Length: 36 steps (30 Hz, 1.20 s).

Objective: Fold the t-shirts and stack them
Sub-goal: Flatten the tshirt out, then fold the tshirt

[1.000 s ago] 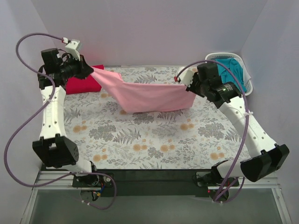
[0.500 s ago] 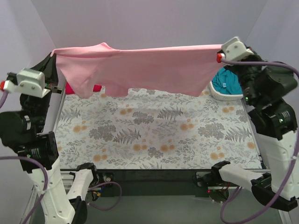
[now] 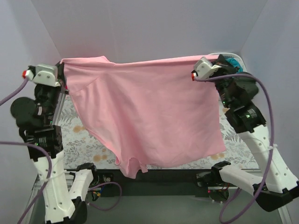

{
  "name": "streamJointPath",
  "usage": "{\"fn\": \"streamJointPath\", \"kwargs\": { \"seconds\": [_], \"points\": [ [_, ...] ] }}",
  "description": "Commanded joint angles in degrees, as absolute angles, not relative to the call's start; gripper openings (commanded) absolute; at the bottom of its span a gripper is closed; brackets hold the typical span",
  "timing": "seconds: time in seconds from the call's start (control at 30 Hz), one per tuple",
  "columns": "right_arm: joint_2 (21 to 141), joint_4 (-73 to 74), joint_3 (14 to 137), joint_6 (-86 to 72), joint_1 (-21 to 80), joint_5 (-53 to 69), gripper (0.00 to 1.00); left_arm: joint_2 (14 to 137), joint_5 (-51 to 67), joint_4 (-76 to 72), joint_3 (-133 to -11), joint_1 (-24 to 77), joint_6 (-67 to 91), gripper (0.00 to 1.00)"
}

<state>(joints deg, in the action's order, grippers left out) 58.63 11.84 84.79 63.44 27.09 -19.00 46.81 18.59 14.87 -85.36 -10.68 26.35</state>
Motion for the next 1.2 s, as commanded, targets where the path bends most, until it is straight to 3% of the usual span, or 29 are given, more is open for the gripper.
{"fn": "streamJointPath", "kwargs": {
  "seconds": [0.0,0.27,0.5,0.63,0.9,1.17],
  "points": [
    [60.0,-1.9,68.5,69.2,26.3,-16.9,0.01,51.7,20.1,19.5,-71.6,-11.2,24.5,0.0],
    [78.6,-8.9,62.5,65.2,23.6,-11.0,0.01,75.3,22.4,7.0,-62.3,-10.9,24.3,0.0],
    [100.3,-13.3,69.9,62.8,20.0,-11.3,0.01,100.1,22.2,2.9,-72.1,-9.6,26.9,0.0],
    [109.5,-13.4,75.9,63.5,18.9,-12.1,0.01,107.6,21.0,2.7,-79.3,-7.9,27.8,0.0],
    [112.6,-13.3,79.0,64.5,17.0,-11.7,0.01,109.8,17.7,4.7,-82.3,-4.8,26.3,0.0],
    [111.7,-12.9,77.8,64.4,15.3,-9.9,0.01,97.5,12.0,9.1,-71.2,-0.8,26.8,0.0]
  ]
}}
